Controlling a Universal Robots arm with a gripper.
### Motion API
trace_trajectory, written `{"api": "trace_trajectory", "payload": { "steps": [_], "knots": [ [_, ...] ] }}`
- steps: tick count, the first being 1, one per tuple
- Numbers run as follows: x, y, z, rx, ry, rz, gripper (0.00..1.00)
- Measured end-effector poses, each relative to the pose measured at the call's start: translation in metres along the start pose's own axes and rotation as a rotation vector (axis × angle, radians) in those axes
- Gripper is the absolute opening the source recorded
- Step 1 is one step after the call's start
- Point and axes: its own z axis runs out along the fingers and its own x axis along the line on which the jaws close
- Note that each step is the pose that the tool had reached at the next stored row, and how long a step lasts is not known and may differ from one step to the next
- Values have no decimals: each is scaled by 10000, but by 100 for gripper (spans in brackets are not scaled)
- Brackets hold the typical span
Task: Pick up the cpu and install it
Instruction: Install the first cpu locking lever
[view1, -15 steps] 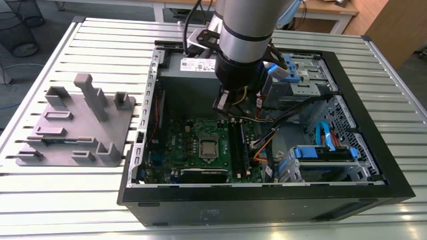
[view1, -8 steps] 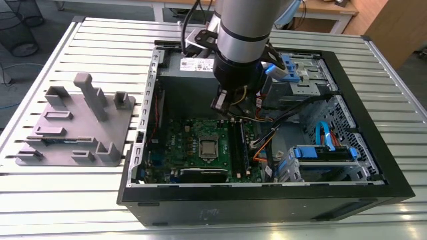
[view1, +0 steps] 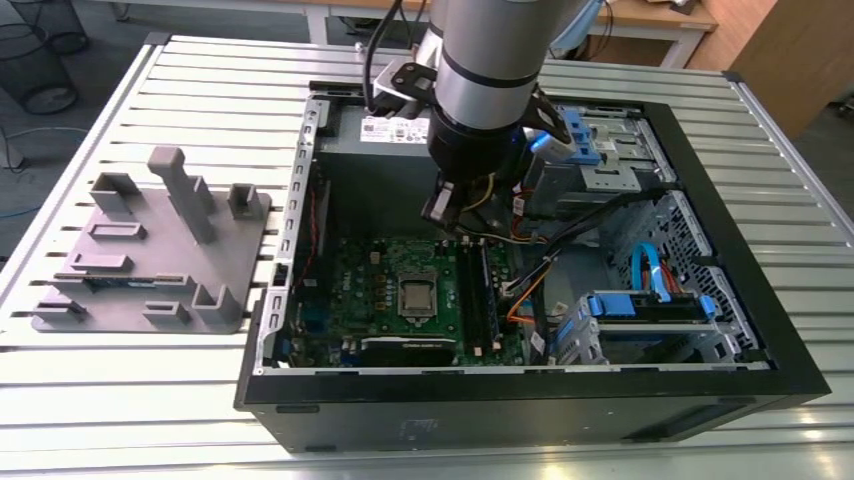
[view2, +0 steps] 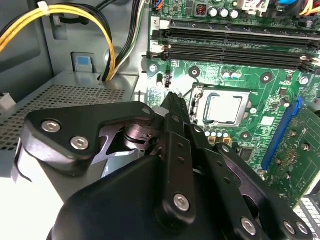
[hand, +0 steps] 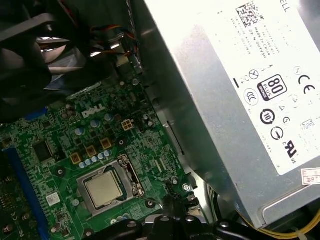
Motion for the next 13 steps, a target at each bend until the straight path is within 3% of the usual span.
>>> {"api": "trace_trajectory", "payload": {
  "steps": [13],
  "knots": [
    [-29, 10, 57, 13, -15, 299, 11]
  ]
}}
